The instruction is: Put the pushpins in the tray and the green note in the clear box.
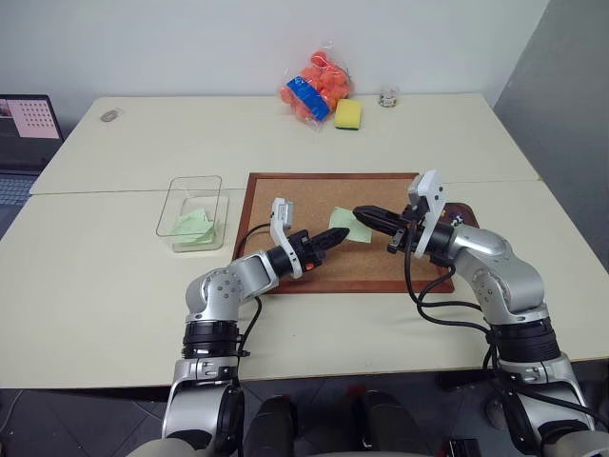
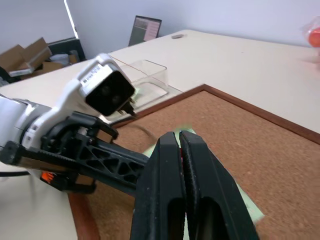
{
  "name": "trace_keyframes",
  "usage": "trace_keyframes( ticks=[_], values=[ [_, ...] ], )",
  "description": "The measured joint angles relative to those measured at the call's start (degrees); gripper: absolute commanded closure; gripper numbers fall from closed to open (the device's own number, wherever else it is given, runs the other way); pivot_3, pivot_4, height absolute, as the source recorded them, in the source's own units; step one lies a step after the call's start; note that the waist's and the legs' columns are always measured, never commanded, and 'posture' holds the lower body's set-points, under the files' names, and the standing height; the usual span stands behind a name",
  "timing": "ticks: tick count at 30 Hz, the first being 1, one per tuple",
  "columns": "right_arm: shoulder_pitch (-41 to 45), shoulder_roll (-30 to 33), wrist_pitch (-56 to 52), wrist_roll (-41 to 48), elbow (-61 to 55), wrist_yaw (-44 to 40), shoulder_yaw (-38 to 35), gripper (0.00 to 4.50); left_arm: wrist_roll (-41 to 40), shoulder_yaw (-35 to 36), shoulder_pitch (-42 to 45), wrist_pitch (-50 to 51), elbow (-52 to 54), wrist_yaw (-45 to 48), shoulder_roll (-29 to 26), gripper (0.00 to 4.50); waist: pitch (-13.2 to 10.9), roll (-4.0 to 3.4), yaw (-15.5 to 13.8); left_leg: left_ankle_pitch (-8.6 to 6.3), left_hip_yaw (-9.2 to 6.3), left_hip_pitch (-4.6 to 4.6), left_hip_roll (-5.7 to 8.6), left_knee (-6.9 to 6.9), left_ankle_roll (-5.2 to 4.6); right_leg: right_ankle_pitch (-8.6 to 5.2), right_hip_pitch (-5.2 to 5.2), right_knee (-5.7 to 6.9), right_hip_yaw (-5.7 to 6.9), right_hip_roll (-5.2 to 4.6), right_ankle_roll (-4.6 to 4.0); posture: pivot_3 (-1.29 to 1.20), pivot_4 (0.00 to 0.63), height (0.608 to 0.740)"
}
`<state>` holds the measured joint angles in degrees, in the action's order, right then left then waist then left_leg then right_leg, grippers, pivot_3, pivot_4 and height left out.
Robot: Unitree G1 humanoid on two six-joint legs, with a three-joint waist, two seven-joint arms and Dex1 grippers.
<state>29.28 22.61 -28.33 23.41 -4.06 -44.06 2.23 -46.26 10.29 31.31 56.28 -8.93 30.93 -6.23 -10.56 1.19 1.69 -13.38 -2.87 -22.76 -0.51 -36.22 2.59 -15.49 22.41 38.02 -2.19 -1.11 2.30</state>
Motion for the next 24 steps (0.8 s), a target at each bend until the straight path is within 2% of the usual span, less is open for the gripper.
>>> trace_keyframes(
  ticks=[4,9,13,16,24],
  values=[
    [-3.27,-0.87,0.78,-2.08,-0.19,6.57,-2.72,4.5,5.08,-4.34,-1.93,-4.81,4.05,0.13,-2.08,4.47,0.0,0.0,-0.05,0.0,0.0,-0.01,-0.02,0.01,0.0,0.0,0.01,0.0,-0.01,-0.01,0.0,0.0,0.15,0.74],
    [-4.18,-2.31,1.27,-5.59,0.23,19.5,-9.5,4.5,13.4,-12.88,-3.41,-14.56,10.59,2.9,-4.67,4.47,0.0,-0.01,-0.11,0.0,0.07,0.0,0.0,0.01,0.0,0.01,0.01,0.01,-0.08,-0.05,0.0,0.0,0.15,0.74],
    [-2.68,-0.94,2.0,-8.18,6.34,25.68,-13.54,4.5,19.82,-19.09,-4.67,-22.19,12.75,6.37,-7.45,4.47,0.0,-0.01,-0.04,0.0,0.13,0.02,0.07,0.03,0.0,0.02,0.02,0.0,-0.11,-0.01,-0.03,0.0,0.15,0.74],
    [0.26,0.08,2.36,-9.26,11.55,28.67,-15.63,4.5,25.13,-23.41,-4.79,-28.43,13.02,8.87,-9.5,4.47,0.01,-0.02,0.16,0.0,0.21,0.06,0.07,0.06,-0.01,0.05,0.03,0.01,-0.16,0.08,-0.09,0.0,0.15,0.74],
    [7.87,0.92,2.12,-9.15,24.05,29.59,-16.23,4.5,30.82,-25.45,-4.34,-37.01,9.29,9.23,-7.05,4.47,0.01,-0.02,0.08,0.02,0.2,0.04,0.05,0.06,-0.06,0.09,0.03,-0.01,-0.14,0.09,-0.15,0.0,0.15,0.74]
  ],
)
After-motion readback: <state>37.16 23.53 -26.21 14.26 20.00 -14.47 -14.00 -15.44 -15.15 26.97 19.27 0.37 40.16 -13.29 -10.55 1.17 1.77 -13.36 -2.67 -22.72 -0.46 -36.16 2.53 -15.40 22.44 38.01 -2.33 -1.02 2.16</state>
